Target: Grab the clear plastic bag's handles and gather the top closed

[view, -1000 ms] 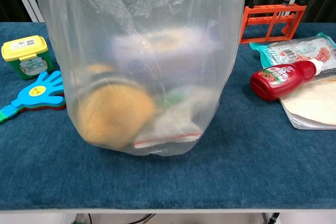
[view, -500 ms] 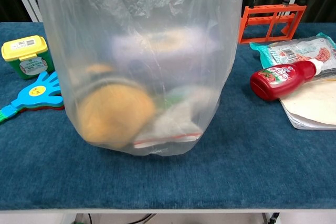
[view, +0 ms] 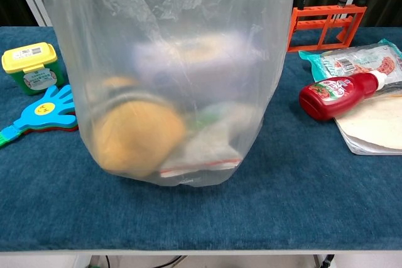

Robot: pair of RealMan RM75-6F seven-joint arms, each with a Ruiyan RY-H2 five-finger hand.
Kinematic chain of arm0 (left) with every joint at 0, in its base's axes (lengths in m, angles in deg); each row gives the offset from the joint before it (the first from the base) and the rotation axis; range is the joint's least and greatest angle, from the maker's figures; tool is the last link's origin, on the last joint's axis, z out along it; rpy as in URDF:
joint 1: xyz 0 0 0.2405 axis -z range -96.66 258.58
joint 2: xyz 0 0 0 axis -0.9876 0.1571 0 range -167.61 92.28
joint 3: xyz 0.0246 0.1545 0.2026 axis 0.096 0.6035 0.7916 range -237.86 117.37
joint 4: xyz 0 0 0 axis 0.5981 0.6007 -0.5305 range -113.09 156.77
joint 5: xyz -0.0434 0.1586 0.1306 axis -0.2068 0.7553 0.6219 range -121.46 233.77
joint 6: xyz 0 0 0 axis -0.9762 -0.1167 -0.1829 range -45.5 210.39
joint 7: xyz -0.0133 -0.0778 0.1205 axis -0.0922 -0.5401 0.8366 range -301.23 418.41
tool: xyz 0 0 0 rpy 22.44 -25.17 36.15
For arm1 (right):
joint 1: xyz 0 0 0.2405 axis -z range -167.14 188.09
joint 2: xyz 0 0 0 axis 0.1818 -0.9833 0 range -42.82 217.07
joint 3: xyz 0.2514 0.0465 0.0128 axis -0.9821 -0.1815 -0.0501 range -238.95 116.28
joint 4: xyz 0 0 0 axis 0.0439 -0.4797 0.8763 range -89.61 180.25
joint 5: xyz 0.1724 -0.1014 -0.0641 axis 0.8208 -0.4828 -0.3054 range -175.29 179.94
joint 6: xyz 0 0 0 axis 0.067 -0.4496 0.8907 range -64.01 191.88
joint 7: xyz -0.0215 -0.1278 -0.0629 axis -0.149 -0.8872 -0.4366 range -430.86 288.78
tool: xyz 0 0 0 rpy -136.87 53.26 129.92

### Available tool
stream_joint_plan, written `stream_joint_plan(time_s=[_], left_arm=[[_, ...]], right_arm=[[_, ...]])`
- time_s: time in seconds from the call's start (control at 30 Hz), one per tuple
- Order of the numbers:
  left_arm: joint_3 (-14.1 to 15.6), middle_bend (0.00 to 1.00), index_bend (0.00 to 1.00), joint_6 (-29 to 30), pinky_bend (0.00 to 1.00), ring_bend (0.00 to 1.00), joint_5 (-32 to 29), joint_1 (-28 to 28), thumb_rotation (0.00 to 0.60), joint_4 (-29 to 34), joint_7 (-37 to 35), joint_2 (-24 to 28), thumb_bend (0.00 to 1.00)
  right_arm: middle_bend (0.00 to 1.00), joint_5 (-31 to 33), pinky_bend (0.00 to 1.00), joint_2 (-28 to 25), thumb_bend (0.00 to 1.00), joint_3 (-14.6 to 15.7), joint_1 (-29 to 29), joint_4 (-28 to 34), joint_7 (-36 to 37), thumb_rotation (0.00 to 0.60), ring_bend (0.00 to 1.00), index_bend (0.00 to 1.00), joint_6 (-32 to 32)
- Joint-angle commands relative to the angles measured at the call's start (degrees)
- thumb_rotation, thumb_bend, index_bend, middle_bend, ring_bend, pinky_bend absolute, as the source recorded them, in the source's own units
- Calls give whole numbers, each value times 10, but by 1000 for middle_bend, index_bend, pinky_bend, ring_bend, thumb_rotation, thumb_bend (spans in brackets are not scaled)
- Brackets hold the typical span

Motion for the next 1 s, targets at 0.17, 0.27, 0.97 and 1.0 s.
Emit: stream_joint_plan(time_s=[0.17, 0.27, 0.97, 1.0], left_arm=[[-81, 654, 592, -12, 736, 580, -12, -63, 32, 6, -15, -43, 7], [-107, 646, 582, 0, 734, 579, -17, -89, 61, 5, -24, -68, 7], [-80, 392, 335, 73, 588, 407, -45, -120, 160, -29, 35, -156, 8], [-75, 395, 340, 79, 584, 407, -48, -118, 159, -28, 40, -156, 8]], right_arm=[[4, 1, 0, -2, 287, 1, 2, 1, 5, 600, 0, 0, 2], [4, 1, 0, -1, 287, 2, 2, 0, 7, 600, 0, 0, 3], [5, -1, 0, -4, 286, 1, 2, 6, -3, 600, 0, 0, 4], [5, -1, 0, -4, 286, 1, 2, 6, -4, 600, 0, 0, 5]])
